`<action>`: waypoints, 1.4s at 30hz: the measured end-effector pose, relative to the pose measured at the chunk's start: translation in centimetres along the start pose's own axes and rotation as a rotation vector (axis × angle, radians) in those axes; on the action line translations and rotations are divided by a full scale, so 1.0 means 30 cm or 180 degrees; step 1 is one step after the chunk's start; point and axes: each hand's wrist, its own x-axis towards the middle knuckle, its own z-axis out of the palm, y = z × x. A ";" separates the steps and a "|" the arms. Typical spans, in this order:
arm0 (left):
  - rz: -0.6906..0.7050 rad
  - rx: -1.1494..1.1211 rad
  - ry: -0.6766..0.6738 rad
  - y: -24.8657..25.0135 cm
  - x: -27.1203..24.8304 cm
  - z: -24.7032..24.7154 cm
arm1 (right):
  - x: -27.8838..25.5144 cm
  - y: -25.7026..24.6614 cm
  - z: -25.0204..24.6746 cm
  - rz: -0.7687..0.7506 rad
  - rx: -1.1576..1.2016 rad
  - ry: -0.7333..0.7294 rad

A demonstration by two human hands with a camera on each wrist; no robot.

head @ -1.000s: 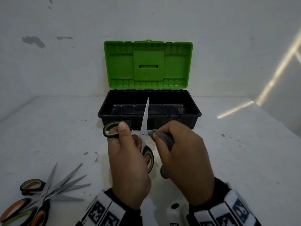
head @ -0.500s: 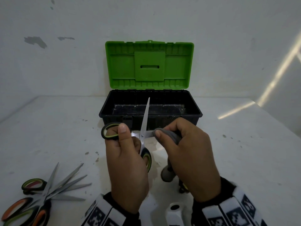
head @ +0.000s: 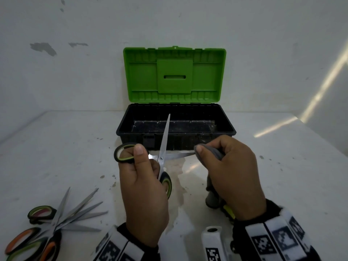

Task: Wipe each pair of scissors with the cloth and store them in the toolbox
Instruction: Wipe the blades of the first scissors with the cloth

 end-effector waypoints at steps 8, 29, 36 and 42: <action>-0.0005 -0.0013 -0.0120 -0.004 -0.007 0.023 | -0.057 -0.088 0.083 -0.0541 -0.0154 -0.0332; -0.0018 0.0010 -0.0129 -0.022 0.003 0.005 | 0.008 0.038 0.026 -0.0010 -0.0400 -0.0246; -0.0384 -0.0135 -0.0192 -0.021 0.010 0.030 | -0.016 -0.012 0.057 -0.0354 -0.0273 -0.0176; -0.0886 -0.0361 -0.0116 -0.002 0.010 0.028 | -0.002 0.041 0.033 -0.0313 -0.0435 -0.0034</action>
